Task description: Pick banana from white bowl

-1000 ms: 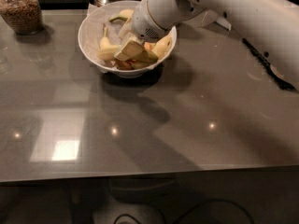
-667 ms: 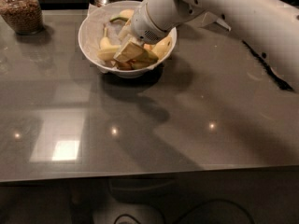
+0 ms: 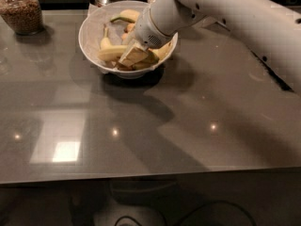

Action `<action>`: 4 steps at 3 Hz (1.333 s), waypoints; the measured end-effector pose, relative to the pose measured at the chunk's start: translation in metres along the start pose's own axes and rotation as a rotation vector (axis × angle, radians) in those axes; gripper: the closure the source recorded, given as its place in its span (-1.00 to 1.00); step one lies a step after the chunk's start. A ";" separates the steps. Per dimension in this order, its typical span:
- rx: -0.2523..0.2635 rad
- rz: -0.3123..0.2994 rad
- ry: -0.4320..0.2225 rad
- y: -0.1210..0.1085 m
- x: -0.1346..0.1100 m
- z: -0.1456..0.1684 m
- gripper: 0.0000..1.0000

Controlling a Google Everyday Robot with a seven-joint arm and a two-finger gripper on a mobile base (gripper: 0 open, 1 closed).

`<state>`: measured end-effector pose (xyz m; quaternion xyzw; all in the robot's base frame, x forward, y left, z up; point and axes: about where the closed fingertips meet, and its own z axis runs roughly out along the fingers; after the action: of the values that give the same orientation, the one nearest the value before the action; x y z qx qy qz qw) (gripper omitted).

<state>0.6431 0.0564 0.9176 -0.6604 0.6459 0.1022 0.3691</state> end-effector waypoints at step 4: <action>0.057 -0.009 0.031 -0.013 0.012 -0.012 1.00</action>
Offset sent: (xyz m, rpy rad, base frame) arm 0.0147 -0.0326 -0.0138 -0.0577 -0.0156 -0.0590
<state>0.6533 0.0382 0.9230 -0.6539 0.6514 0.0720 0.3780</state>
